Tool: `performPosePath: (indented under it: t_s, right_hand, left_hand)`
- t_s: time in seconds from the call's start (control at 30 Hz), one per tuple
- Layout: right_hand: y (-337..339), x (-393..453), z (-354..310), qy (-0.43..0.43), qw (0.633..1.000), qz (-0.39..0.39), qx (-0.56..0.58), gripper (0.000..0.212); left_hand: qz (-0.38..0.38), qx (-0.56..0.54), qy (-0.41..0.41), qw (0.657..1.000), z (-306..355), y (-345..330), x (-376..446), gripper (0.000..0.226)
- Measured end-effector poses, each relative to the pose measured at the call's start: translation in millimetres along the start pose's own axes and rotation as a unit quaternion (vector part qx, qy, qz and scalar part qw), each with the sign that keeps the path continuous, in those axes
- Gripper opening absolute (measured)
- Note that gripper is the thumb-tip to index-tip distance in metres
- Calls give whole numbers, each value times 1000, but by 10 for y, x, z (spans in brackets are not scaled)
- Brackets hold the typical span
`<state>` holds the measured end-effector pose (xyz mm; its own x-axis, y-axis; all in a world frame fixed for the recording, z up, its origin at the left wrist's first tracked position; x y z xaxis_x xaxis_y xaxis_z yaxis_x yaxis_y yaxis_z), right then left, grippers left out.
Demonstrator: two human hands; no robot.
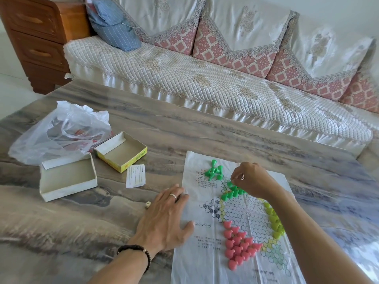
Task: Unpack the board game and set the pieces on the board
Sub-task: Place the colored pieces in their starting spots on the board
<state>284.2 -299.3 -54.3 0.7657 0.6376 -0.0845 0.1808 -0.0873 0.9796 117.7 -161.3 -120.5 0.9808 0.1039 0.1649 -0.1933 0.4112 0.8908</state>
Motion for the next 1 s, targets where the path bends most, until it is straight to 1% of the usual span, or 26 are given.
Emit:
performPosePath:
  t_s: [0.17, 0.43, 0.57, 0.67, 0.9, 1.0]
  right_hand:
    - [-108, 58, 19, 1, 1000, -10, -20, 13]
    - [-195, 71, 52, -8, 999, -31, -33, 14]
    - [-58, 70, -31, 5, 1000, -2, -5, 18]
    - [-7, 123, -68, 4, 1000, 22, 4, 25]
    - [-254, 248, -121, -4, 1000, 11, 3, 36]
    - [-339, 279, -120, -12, 1000, 8, -4, 32]
  left_hand:
    - [-1, -1, 2, 1000, -6, -5, -6, 68]
    - [1, 0, 2, 1000, -10, -6, 2, 69]
    - [1, -2, 2, 1000, -3, 5, 0, 69]
    - [2, -2, 1, 1000, -8, 7, -5, 68]
    - [-1, 1, 1, 1000, -10, -11, 2, 66]
    - [1, -3, 1, 1000, -7, -4, 9, 66]
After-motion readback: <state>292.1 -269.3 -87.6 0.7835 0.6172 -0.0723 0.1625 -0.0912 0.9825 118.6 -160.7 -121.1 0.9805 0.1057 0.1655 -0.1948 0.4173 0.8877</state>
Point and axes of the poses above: each hand's wrist, its own x-axis towards the middle knuckle, its own y-axis out of the back of the hand, z = x × y, the point moved 9 cm from there along x, towards the middle knuckle, and after that the axes turned 4 degrees about y, right-handed, at the moved point
